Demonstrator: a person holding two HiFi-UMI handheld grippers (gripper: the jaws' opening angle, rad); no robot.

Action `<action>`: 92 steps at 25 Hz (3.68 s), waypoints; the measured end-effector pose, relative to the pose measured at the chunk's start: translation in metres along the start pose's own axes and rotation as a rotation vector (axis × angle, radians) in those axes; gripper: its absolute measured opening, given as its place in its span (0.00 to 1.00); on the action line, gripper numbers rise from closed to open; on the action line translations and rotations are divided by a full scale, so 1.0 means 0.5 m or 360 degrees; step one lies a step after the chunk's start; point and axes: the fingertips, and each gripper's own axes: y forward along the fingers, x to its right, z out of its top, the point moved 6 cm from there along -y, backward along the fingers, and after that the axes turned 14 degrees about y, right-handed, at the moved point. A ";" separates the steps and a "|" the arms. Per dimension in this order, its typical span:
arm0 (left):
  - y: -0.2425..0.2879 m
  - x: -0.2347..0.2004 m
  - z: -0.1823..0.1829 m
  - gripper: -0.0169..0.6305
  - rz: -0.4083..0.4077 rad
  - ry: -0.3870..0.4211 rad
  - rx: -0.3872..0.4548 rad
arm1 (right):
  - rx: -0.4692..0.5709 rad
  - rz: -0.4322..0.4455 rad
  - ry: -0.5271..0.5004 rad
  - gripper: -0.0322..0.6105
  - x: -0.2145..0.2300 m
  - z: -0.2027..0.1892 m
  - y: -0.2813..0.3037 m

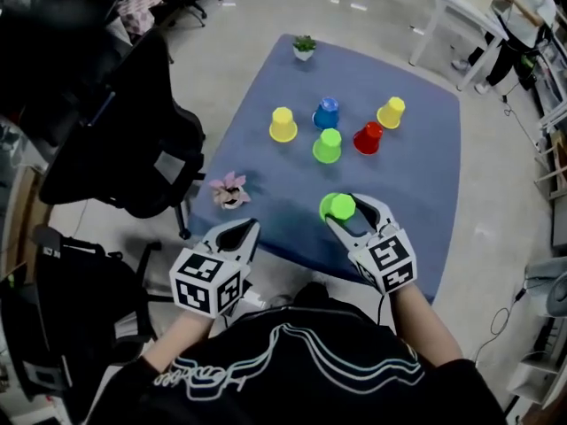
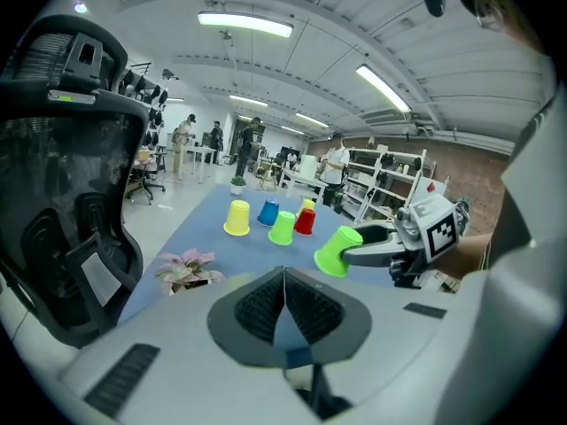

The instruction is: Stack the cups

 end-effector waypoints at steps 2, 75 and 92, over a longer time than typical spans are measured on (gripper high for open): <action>-0.007 -0.011 -0.004 0.07 0.0017 -0.0036 0.0006 | -0.0010 0.0035 -0.0021 0.46 -0.011 0.004 0.019; 0.084 -0.023 0.009 0.07 0.0238 -0.0352 0.0150 | 0.0141 0.0085 -0.0025 0.52 0.213 0.097 0.211; 0.107 -0.037 -0.002 0.07 0.0298 -0.0394 0.0125 | 0.0058 0.0074 -0.0031 0.50 0.240 0.067 0.274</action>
